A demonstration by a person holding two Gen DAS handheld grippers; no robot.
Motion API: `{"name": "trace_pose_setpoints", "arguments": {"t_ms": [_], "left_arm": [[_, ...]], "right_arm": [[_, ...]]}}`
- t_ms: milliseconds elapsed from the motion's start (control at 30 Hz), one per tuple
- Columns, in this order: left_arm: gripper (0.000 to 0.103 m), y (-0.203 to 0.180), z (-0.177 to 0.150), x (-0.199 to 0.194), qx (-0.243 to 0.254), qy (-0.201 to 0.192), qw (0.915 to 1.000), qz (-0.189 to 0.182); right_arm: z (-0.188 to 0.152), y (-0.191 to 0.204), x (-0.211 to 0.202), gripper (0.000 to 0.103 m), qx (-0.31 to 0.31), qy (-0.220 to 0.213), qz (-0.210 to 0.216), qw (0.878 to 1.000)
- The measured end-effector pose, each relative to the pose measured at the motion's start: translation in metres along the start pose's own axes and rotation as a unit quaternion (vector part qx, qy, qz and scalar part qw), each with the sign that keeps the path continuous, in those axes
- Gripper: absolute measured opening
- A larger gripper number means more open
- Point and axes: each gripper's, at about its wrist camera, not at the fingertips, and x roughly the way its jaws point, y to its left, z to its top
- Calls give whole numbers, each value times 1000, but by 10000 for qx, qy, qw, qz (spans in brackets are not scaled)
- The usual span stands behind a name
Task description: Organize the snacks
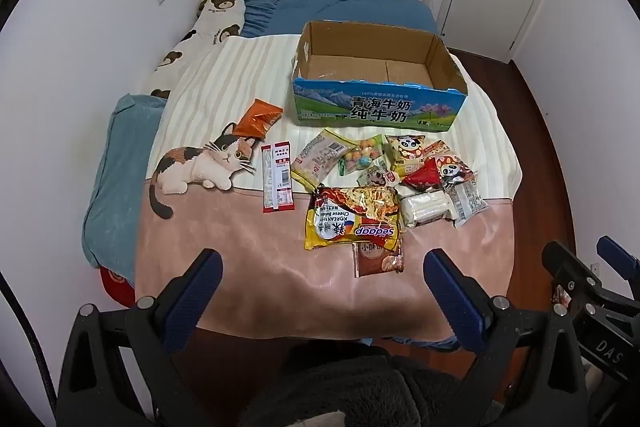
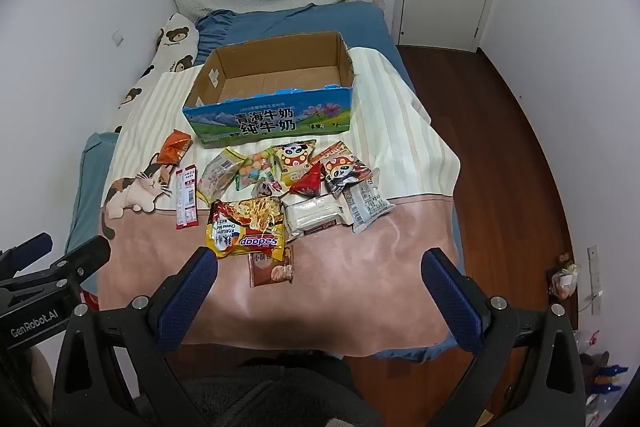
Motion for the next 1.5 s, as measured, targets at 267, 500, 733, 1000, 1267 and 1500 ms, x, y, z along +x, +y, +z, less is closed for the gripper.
{"name": "trace_pose_setpoints", "arguments": {"t_ms": [267, 500, 733, 1000, 1267, 1500], "left_arm": [[103, 7, 6, 3, -67, 68, 9998, -150], [103, 0, 0, 2, -10, 38, 9999, -134], [103, 2, 1, 1, -48, -19, 9999, -142], [103, 2, 2, -9, -67, -62, 9998, -149], [103, 3, 3, -14, -60, -91, 9998, -162], [103, 4, 3, -15, -58, -83, 9998, -172]], "right_arm": [[0, 0, -2, 103, -23, -38, -41, 10000], [-1, 2, -5, 103, -44, -36, -38, 10000], [-4, 4, -7, 103, -65, -59, -80, 9999], [-4, 9, -13, 103, -92, -100, -114, 9998], [-2, 7, -19, 103, -92, -154, -145, 9997], [-3, 4, -24, 103, -123, -203, -196, 9995]]}}
